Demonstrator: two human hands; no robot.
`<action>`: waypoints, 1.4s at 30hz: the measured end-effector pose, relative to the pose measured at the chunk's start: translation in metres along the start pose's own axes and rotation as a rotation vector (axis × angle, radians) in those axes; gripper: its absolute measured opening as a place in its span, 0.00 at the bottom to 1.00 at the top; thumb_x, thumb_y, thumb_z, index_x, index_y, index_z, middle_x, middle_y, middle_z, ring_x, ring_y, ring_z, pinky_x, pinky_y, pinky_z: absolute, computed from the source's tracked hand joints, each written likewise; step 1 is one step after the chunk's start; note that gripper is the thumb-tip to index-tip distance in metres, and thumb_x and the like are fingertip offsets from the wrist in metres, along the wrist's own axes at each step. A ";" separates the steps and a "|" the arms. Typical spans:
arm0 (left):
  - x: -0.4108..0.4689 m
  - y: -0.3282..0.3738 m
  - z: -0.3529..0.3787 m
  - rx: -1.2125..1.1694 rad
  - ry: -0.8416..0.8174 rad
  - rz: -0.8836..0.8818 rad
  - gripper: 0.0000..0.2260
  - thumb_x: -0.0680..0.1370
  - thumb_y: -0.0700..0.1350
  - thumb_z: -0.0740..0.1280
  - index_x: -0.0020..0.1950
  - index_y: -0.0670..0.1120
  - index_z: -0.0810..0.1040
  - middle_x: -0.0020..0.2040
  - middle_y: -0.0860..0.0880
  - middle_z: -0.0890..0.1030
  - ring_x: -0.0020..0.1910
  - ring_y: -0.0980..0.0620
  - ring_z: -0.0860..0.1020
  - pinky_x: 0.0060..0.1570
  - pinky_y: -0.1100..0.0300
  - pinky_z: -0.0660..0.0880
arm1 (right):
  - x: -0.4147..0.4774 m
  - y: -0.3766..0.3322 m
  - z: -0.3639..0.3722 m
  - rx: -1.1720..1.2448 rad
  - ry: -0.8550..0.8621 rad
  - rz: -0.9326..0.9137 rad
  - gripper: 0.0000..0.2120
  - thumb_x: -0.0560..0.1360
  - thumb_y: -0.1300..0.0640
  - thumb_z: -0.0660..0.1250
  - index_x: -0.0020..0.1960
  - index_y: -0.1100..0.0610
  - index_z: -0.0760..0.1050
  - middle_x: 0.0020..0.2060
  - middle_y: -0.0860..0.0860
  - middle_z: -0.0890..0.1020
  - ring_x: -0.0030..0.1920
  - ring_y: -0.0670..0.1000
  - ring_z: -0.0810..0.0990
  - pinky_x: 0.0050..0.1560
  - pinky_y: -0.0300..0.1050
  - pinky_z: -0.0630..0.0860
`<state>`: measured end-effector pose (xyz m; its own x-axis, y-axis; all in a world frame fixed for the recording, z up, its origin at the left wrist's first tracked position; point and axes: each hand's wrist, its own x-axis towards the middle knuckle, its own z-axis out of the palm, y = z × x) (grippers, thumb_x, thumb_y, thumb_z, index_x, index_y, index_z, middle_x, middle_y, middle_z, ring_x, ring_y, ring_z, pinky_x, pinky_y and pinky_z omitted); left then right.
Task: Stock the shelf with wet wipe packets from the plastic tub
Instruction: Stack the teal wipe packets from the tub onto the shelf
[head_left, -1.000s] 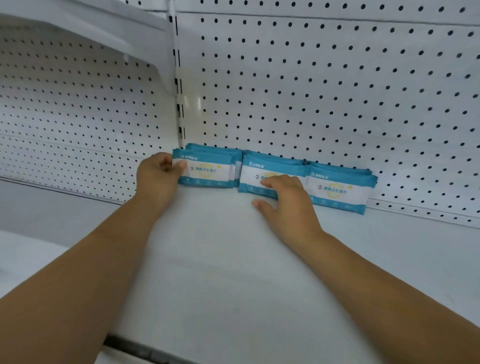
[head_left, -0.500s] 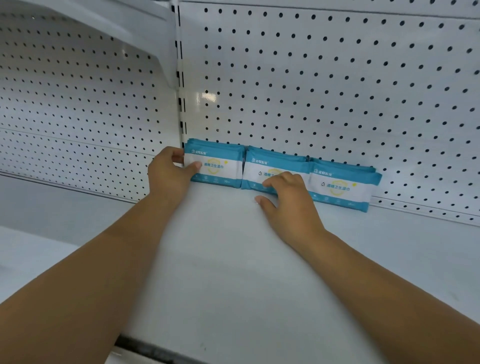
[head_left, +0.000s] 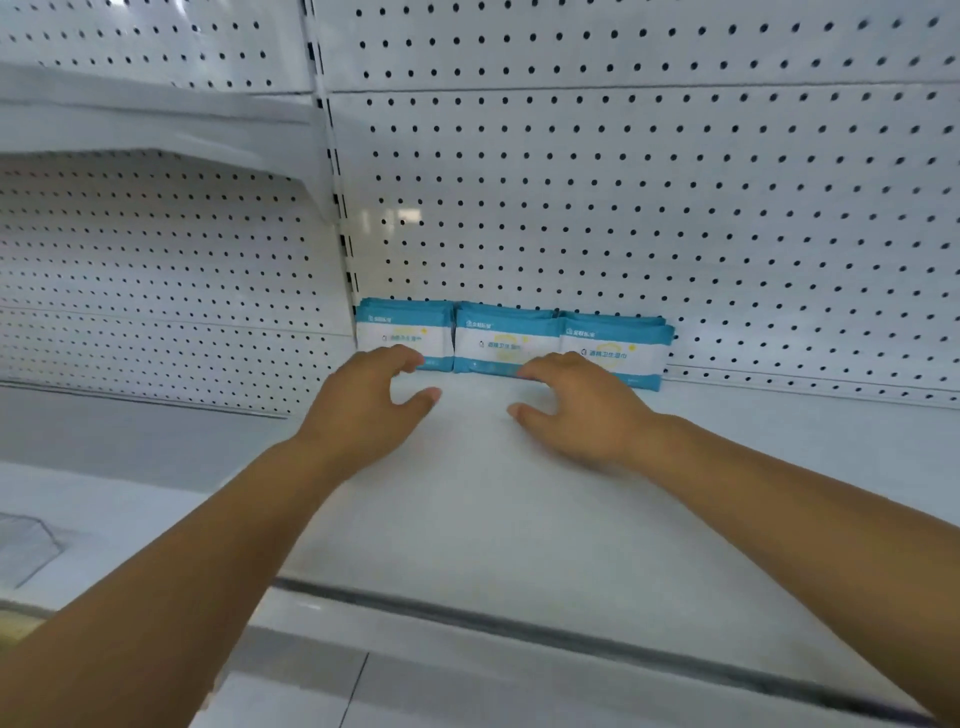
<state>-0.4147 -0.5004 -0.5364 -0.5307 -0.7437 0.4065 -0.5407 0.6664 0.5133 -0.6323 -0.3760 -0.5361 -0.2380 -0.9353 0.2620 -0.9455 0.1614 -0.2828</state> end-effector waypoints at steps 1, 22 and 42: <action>-0.009 0.009 0.000 0.003 -0.025 0.005 0.19 0.78 0.55 0.71 0.67 0.51 0.77 0.59 0.56 0.78 0.63 0.52 0.75 0.65 0.55 0.70 | -0.011 0.003 -0.008 -0.029 -0.030 0.002 0.26 0.78 0.38 0.64 0.73 0.47 0.69 0.69 0.47 0.74 0.70 0.49 0.68 0.69 0.49 0.68; -0.124 0.268 0.094 -0.151 -0.389 0.382 0.26 0.78 0.68 0.61 0.72 0.59 0.70 0.68 0.59 0.75 0.68 0.54 0.71 0.70 0.49 0.68 | -0.309 0.144 -0.161 -0.020 0.078 0.496 0.27 0.77 0.36 0.65 0.72 0.47 0.70 0.69 0.44 0.74 0.68 0.46 0.71 0.65 0.39 0.65; -0.272 0.449 0.209 -0.365 -0.684 0.719 0.23 0.78 0.64 0.64 0.70 0.57 0.74 0.67 0.55 0.77 0.64 0.52 0.74 0.61 0.56 0.71 | -0.607 0.193 -0.200 0.000 0.334 1.007 0.27 0.76 0.37 0.67 0.69 0.50 0.74 0.61 0.43 0.78 0.59 0.42 0.76 0.57 0.36 0.71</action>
<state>-0.6496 0.0123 -0.5751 -0.9644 0.0835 0.2509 0.2157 0.7974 0.5636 -0.7143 0.2855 -0.5651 -0.9604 -0.2365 0.1473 -0.2786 0.8137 -0.5102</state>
